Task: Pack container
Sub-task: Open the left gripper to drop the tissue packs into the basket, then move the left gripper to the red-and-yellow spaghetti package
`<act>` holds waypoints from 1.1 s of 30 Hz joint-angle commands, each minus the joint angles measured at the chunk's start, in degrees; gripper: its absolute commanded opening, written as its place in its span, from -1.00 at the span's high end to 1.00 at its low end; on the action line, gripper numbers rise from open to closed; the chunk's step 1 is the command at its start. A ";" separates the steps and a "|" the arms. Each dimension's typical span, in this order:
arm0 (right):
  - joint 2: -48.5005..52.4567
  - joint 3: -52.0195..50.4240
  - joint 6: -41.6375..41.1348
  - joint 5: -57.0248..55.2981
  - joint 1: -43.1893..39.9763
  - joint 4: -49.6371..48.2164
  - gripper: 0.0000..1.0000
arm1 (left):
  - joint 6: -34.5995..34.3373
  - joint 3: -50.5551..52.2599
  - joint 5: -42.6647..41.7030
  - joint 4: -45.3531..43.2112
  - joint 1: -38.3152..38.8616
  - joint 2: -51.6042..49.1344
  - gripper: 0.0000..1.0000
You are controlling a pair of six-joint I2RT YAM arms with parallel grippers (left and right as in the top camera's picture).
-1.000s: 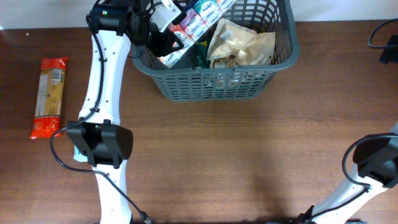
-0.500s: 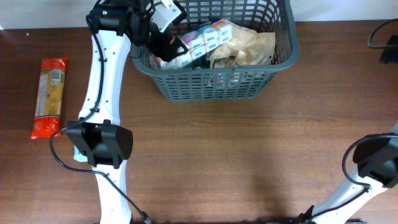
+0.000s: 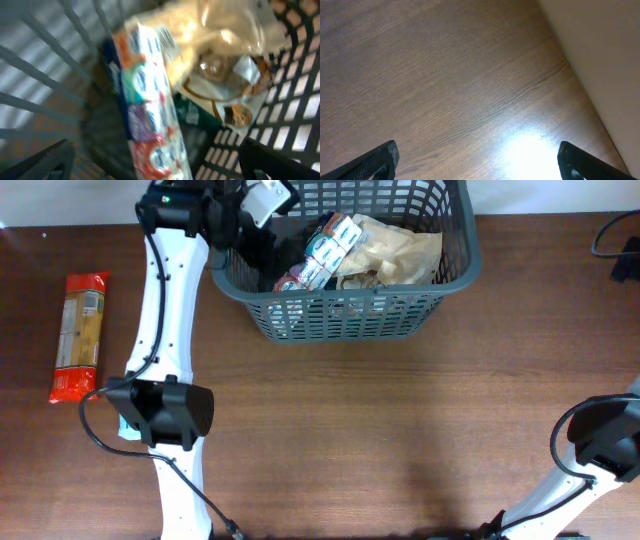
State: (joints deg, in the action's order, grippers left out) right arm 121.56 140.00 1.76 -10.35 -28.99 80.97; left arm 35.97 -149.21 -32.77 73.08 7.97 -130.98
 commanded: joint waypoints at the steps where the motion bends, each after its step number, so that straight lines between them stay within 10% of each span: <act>1: -1.27 0.31 -0.35 0.09 0.09 0.00 -0.97 | -4.66 -8.13 3.08 -0.85 -0.26 -0.04 -0.99; 10: -1.27 0.31 -0.35 0.09 0.09 -0.02 -0.98 | -8.35 -29.94 24.76 5.77 -0.28 1.46 -0.98; 19: -1.27 0.31 -0.35 0.09 0.09 -0.02 -0.98 | -24.00 -30.47 52.02 8.92 -6.21 2.51 -0.99; 25: -1.27 0.31 -0.35 0.09 0.09 -0.02 -0.98 | -38.84 -30.21 53.29 16.33 -16.85 2.43 -0.99; 33: -1.27 0.31 -0.35 0.09 0.09 -0.02 -0.98 | -40.26 -25.09 42.42 21.94 -31.93 2.40 -0.99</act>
State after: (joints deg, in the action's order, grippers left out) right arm 121.56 140.00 1.74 -10.37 -28.99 80.97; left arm -1.61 -176.42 14.26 94.35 -20.84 -128.99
